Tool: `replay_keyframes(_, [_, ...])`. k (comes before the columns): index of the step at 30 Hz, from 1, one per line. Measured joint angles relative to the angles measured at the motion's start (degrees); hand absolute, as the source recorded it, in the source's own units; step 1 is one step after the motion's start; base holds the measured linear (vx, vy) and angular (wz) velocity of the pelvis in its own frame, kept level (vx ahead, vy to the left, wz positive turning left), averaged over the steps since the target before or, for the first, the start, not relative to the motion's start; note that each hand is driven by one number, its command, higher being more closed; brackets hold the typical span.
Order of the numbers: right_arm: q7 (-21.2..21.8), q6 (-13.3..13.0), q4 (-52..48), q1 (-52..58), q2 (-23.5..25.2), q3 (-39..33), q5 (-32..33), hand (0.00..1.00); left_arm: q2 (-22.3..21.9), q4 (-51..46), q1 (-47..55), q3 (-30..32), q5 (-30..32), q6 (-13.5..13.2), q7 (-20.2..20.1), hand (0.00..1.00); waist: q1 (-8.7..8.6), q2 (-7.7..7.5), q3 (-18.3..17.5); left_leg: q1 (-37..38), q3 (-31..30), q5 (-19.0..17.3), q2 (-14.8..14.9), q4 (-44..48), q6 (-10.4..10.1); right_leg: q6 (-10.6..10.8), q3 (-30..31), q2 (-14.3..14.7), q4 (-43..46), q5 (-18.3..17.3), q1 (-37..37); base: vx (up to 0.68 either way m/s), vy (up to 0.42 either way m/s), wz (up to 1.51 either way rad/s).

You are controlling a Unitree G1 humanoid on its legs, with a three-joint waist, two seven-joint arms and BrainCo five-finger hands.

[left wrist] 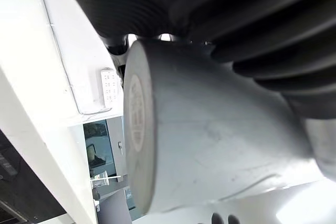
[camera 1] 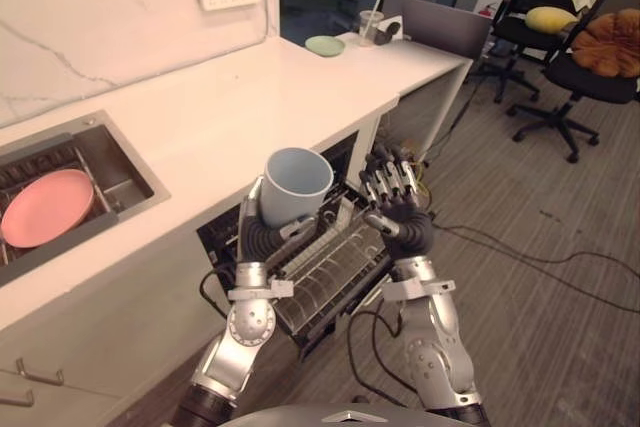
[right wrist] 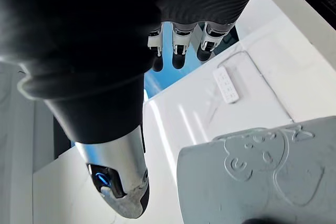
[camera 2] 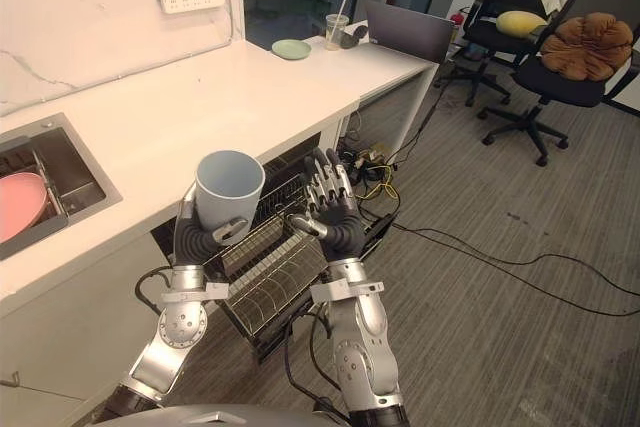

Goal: Walk over to the sink, pick up the cup, carry it to the dishwasher, place the cup inside the dishwasher, then close the dishwasher door

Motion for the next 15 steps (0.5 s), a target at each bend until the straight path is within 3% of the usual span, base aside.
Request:
replay_keyframes(9, [-2.6, 6.4, 0.6, -0.6, -2.5, 3.5, -1.1, 0.00, 1.0, 1.5, -1.8, -4.0, 4.9, 2.2, 2.3, 1.00, -0.91, 0.49, 0.5, 0.4, 0.0, 0.0, 0.0, -0.3, 0.0, 0.6, 1.2, 0.0, 0.0, -0.5, 0.3, 0.00, -0.002, 0.00])
replay_keyframes(15, [-4.8, 7.7, 1.1, -2.3, -2.5, 5.3, -3.0, 0.00, 1.0, 2.1, -3.1, -4.8, 7.0, 3.3, 3.3, 1.00, -1.68, 0.75, 0.7, 0.4, 0.0, 0.1, 0.0, -0.3, -0.1, 0.7, 1.2, 0.0, 0.0, -0.5, 0.3, 0.00, 0.000, 0.00])
